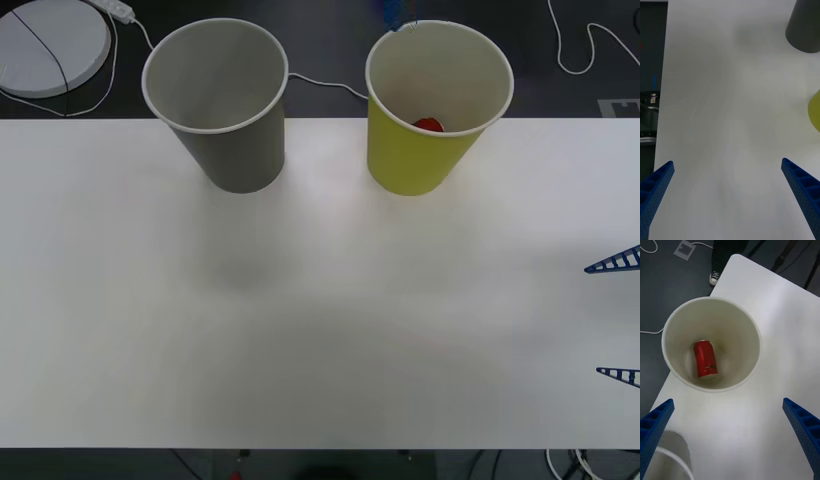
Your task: Put the can into the green bin and the plastic bottle into the gray bin
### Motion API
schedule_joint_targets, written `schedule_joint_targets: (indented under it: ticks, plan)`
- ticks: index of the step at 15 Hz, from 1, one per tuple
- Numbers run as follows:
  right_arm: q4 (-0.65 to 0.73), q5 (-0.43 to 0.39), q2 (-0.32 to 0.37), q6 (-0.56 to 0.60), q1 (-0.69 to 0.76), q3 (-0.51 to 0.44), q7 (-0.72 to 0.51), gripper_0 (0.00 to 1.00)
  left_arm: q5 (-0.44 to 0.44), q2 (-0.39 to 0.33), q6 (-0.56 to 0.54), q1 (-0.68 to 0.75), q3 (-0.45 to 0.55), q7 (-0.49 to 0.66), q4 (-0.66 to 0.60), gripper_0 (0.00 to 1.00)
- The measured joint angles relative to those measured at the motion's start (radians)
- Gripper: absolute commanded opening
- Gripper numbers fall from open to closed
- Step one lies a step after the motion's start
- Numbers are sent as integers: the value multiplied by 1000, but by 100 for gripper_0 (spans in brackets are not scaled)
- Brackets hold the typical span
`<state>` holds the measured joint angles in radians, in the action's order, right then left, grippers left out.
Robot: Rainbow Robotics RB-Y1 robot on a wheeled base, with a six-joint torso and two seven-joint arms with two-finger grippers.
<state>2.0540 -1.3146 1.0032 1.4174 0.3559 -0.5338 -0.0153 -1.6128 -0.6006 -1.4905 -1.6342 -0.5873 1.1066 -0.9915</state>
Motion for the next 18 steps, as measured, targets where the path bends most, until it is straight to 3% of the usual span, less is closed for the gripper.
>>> schedule_joint_targets:
  ticks: [4,10,15,18]
  plan:
    - [0,0,0,0,0,0,0,100,18,-132,-79,135,102,-28,-192,100]
    - [0,0,0,0,0,0,0,100,109,-349,-80,437,258,-197,-449,100]
    - [0,0,0,0,0,0,0,100,200,-505,-80,712,397,-424,-547,100]
    - [0,0,0,0,0,0,0,100,225,-542,-80,890,515,-571,-561,100]
